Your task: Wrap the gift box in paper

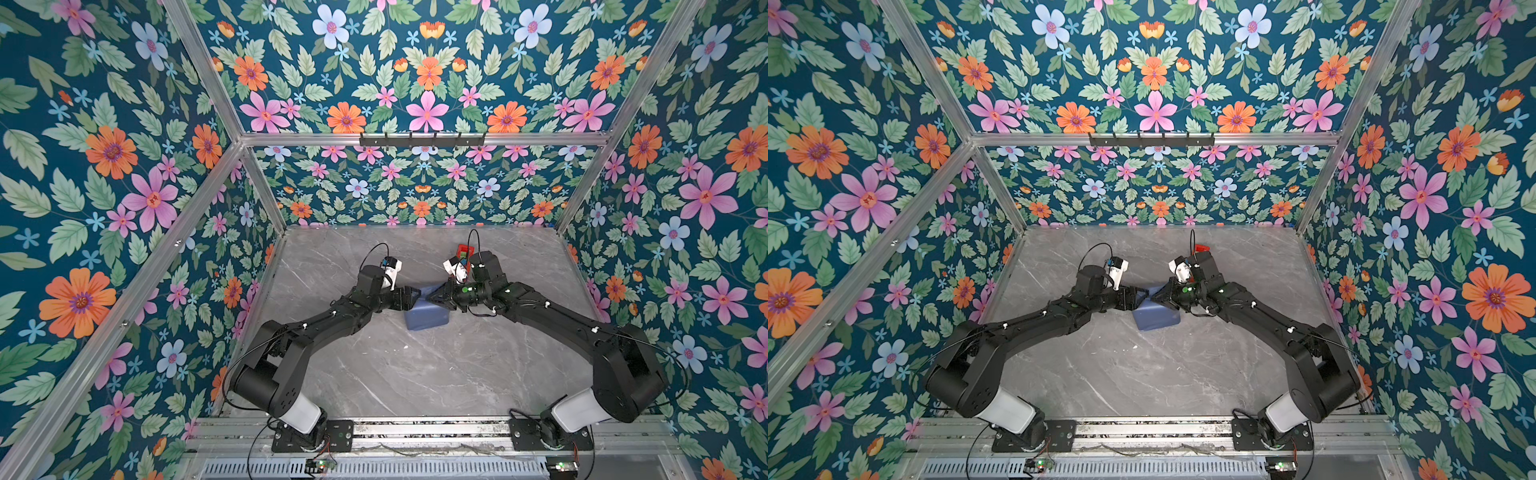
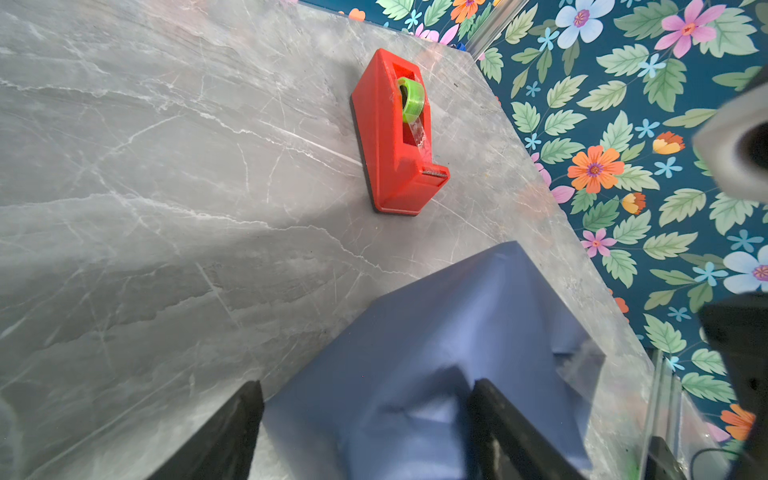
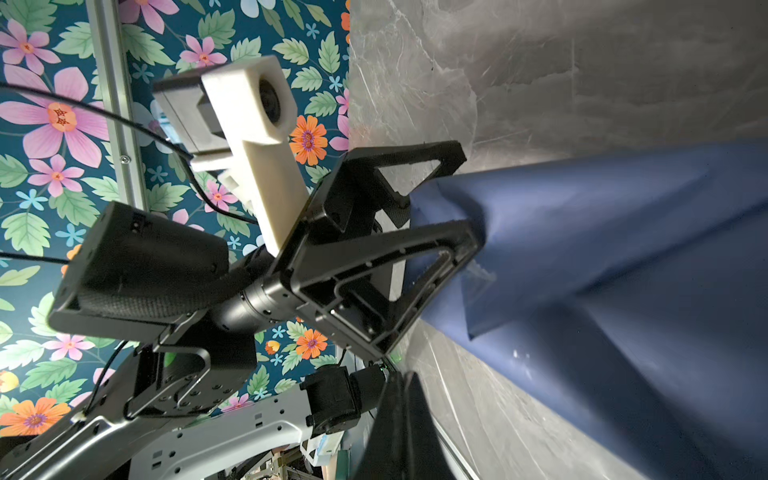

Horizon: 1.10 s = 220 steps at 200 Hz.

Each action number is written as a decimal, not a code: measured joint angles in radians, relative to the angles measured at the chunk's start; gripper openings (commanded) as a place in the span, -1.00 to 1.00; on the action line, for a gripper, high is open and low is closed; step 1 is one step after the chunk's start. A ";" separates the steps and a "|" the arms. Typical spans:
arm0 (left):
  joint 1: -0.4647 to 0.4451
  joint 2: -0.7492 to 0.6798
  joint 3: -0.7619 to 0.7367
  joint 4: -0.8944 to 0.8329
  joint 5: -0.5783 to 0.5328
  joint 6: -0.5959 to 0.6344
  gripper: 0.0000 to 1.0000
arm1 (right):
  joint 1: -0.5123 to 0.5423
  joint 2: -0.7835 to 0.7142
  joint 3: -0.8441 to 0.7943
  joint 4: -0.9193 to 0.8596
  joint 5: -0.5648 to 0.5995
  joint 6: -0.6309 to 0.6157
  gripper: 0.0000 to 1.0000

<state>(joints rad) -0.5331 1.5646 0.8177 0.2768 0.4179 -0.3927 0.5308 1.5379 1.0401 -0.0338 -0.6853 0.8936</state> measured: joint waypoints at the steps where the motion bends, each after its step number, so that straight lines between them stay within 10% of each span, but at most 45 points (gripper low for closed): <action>1: 0.000 0.000 0.000 0.000 0.000 0.000 0.60 | 0.000 0.001 0.001 0.000 0.000 0.000 -1.00; 220: -0.002 -0.027 0.000 -0.023 -0.010 0.000 0.73 | 0.001 0.038 -0.125 0.172 0.068 0.117 -1.00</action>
<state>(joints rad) -0.5350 1.5375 0.8181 0.2535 0.4076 -0.3931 0.5316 1.5757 0.9154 0.1379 -0.6178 1.0107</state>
